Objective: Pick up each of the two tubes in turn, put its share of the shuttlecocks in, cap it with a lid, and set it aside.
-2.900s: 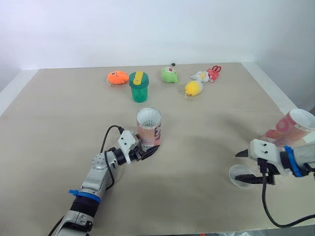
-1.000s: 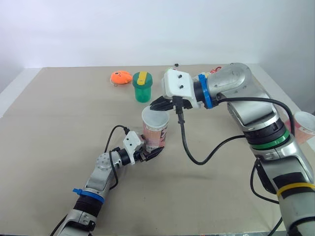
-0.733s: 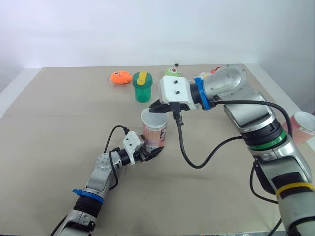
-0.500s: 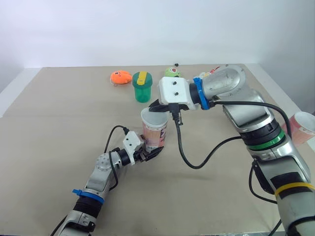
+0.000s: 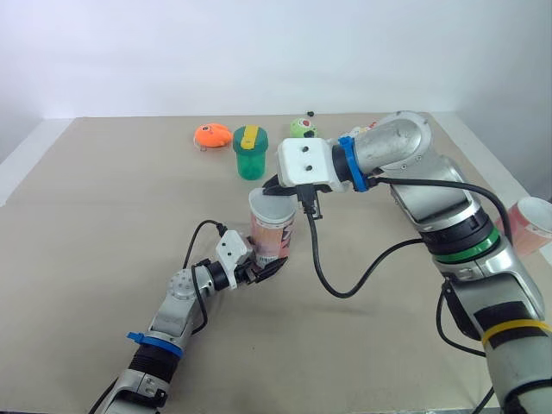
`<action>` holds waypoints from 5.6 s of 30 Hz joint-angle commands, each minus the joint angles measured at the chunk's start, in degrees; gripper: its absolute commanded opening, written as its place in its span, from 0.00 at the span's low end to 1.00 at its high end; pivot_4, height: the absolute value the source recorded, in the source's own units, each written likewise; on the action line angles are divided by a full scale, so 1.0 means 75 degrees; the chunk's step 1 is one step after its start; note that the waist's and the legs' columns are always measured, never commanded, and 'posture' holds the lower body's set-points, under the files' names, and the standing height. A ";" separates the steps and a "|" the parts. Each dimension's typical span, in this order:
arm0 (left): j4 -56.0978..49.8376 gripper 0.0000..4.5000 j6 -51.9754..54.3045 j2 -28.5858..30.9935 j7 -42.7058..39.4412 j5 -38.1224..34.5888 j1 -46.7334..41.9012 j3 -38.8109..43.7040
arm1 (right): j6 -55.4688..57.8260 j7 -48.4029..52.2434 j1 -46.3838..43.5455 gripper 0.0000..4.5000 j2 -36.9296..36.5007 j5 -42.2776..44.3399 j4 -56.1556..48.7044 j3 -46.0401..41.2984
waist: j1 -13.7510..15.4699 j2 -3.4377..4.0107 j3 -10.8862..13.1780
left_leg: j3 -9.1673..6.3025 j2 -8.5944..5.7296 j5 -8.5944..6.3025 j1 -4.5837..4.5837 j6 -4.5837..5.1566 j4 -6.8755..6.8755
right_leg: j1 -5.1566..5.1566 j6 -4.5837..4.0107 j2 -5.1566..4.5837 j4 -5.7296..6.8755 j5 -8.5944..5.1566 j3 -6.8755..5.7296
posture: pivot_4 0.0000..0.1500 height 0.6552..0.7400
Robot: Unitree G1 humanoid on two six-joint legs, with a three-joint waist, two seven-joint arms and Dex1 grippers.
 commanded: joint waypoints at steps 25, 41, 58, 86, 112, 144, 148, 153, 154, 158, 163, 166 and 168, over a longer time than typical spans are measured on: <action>0.0302 0.70 0.0310 -0.0001 -0.0016 0.0137 0.0287 -0.0242 | 0.0056 0.0244 -0.0144 0.22 0.0290 0.0059 -0.0300 -0.0375 | 0.0000 0.0001 0.0000 | -0.0024 -0.0017 0.0000 -0.0003 -0.0001 -0.0014 | 0.0004 -0.0011 -0.0023 -0.0001 -0.0011 -0.0024 | 1.00 1.00; 0.0341 0.70 0.0302 -0.0026 -0.0033 0.0141 0.0281 -0.0244 | 0.0231 0.0715 -0.0110 0.01 -0.0146 0.0412 -0.0335 -0.0192 | 0.0003 0.0005 0.0002 | -0.0068 -0.0039 0.0013 -0.0017 -0.0017 -0.0049 | -0.0002 -0.0035 -0.0042 -0.0005 -0.0025 -0.0060 | 1.00 1.00; 0.0364 0.70 0.0265 -0.0072 -0.0003 0.0157 0.0237 -0.0241 | 0.0491 0.1125 0.0892 0.01 0.0289 0.0357 -0.0547 0.0572 | 0.0003 -0.0007 -0.0105 | -0.0108 -0.0085 0.0039 0.0074 -0.0027 -0.0121 | 0.0053 -0.0007 -0.0094 -0.0008 -0.0087 -0.0109 | 1.00 1.00; -0.1491 1.00 0.1807 0.2975 -0.2291 -0.1354 0.0378 0.0865 | 0.0885 -0.1747 0.5614 0.97 0.0528 0.3179 -0.1863 -0.2912 | -0.0092 -0.0039 0.0010 | -0.0184 -0.0045 0.0034 -0.0036 -0.0037 -0.0200 | -0.0043 -0.0131 -0.0032 0.0008 -0.0089 -0.0165 | 1.00 1.00; -0.2801 1.00 0.3340 0.3086 -0.2506 -0.1558 -0.0105 0.0388 | -0.1230 -0.2366 0.5870 0.65 0.1980 0.1862 -0.0055 -0.1445 | -0.0088 -0.0096 0.0112 | -0.0184 0.0013 0.0079 -0.0055 -0.0111 -0.0162 | -0.0061 -0.0167 0.0040 0.0025 -0.0031 -0.0157 | 1.00 1.00; -0.2750 1.00 0.3006 0.1423 -0.1045 -0.1513 -0.1313 0.0358 | 0.0164 -0.8318 0.7052 0.97 0.2635 0.2124 -0.0125 -0.5456 | -0.0159 -0.0097 0.0109 | -0.0086 0.0038 0.0095 -0.0051 -0.0127 -0.0125 | -0.0083 -0.0163 0.0113 0.0064 0.0011 -0.0054 | 1.00 1.00; -0.2763 1.00 0.2991 0.1505 -0.1092 -0.1524 -0.1227 0.0401 | 0.0241 -0.8227 0.7425 0.97 0.2628 0.2193 -0.0577 -0.5416 | -0.0157 -0.0098 0.0108 | -0.0087 0.0039 0.0095 -0.0051 -0.0127 -0.0124 | -0.0082 -0.0162 0.0114 0.0065 0.0010 -0.0055 | 1.00 1.00; -0.2788 1.00 0.3009 0.1701 -0.0963 -0.1540 -0.0983 0.0661 | 0.0131 -0.7491 0.8280 0.97 0.2512 0.2682 -0.1719 -0.5340 | -0.0154 -0.0096 0.0107 | -0.0090 0.0040 0.0095 -0.0051 -0.0127 -0.0124 | -0.0082 -0.0163 0.0115 0.0065 0.0008 -0.0057 | 1.00 1.00; -0.2779 1.00 0.2992 0.1743 -0.0833 -0.1515 -0.0881 0.0779 | 0.0075 -0.7132 0.8450 0.97 0.2414 0.2821 -0.2016 -0.5188 | -0.0156 -0.0095 0.0107 | -0.0088 0.0042 0.0094 -0.0050 -0.0126 -0.0124 | -0.0082 -0.0164 0.0116 0.0065 0.0007 -0.0056 | 1.00 1.00; -0.3031 1.00 0.2997 0.1874 -0.0260 -0.1580 -0.0203 0.1405 | 0.0146 -0.5449 0.8604 0.97 0.1717 0.3338 -0.3012 -0.4142 | -0.0230 -0.0093 0.0110 | -0.0077 0.0060 0.0092 -0.0035 -0.0122 -0.0125 | -0.0090 -0.0152 0.0114 0.0064 0.0004 -0.0037 | 1.00 1.00; -0.3904 1.00 0.2778 0.2246 0.0093 -0.1390 0.1325 0.1872 | 0.0037 -0.4787 0.7787 0.97 0.1392 0.2968 -0.2696 -0.3066 | -0.0206 -0.0104 0.0110 | -0.0071 0.0099 0.0096 -0.0019 -0.0118 -0.0116 | -0.0083 -0.0138 0.0130 0.0064 0.0007 -0.0044 | 1.00 1.00; -0.4185 1.00 0.2719 0.2329 0.0198 -0.1388 0.1817 0.1907 | -0.0037 -0.4858 0.7457 0.97 0.1584 0.2907 -0.2317 -0.2902 | -0.0121 -0.0108 0.0112 | -0.0060 0.0098 0.0108 -0.0029 -0.0116 -0.0114 | -0.0082 -0.0136 0.0134 0.0064 0.0012 -0.0046 | 1.00 1.00; -0.4306 1.00 0.2655 0.2348 0.0319 -0.1311 0.1983 0.1895 | -0.0119 -0.4850 0.7387 0.97 0.1680 0.2873 -0.2111 -0.2849 | -0.0040 -0.0109 0.0112 | -0.0060 0.0097 0.0119 -0.0042 -0.0120 -0.0113 | -0.0085 -0.0127 0.0130 0.0062 0.0014 -0.0052 | 1.00 1.00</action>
